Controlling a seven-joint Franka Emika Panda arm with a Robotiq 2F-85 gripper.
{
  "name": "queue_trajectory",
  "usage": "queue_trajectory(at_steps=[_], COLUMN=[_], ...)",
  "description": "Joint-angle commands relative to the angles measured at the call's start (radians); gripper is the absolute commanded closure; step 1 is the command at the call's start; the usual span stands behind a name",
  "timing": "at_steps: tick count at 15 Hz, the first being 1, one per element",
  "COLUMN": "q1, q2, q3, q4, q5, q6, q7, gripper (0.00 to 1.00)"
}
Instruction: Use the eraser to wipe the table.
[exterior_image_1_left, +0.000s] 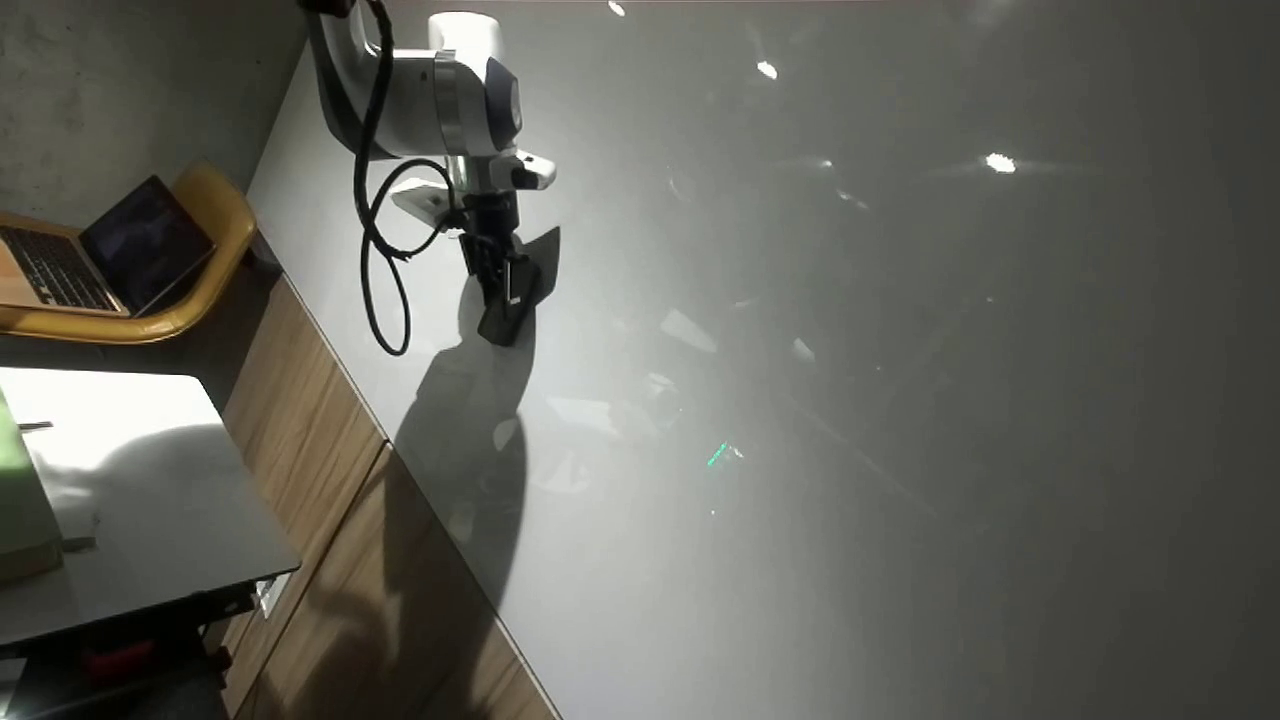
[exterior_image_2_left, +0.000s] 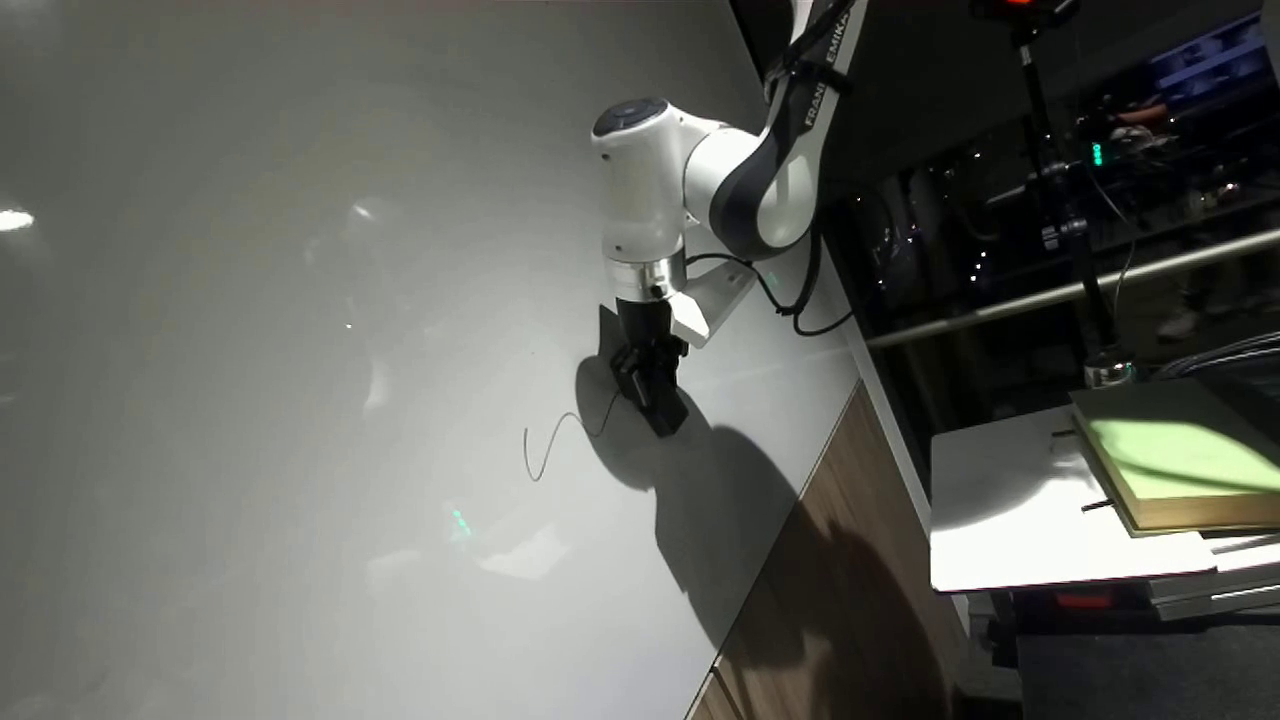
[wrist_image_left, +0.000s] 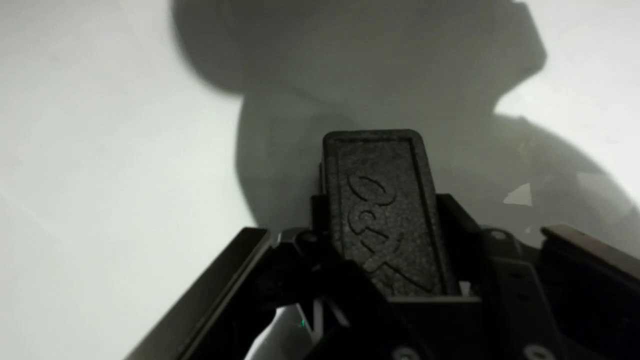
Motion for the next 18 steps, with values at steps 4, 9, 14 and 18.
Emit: queue_trajectory(at_steps=[4,9,14,18], q1=[0.094,0.26,0.364,0.419], q2=[0.118,0.188,0.255,0.314], q3=[0.054,-0.013,-0.031,-0.037], q4=[0.188,0.339,0.462,0.555], q5=[-0.01,0.028,0.044,0.06], q6=[-0.074,-0.181,-0.286,-0.349], q7=[0.007,-0.048,-0.072,-0.093], gripper=[0.71,0.71,0.71,0.71])
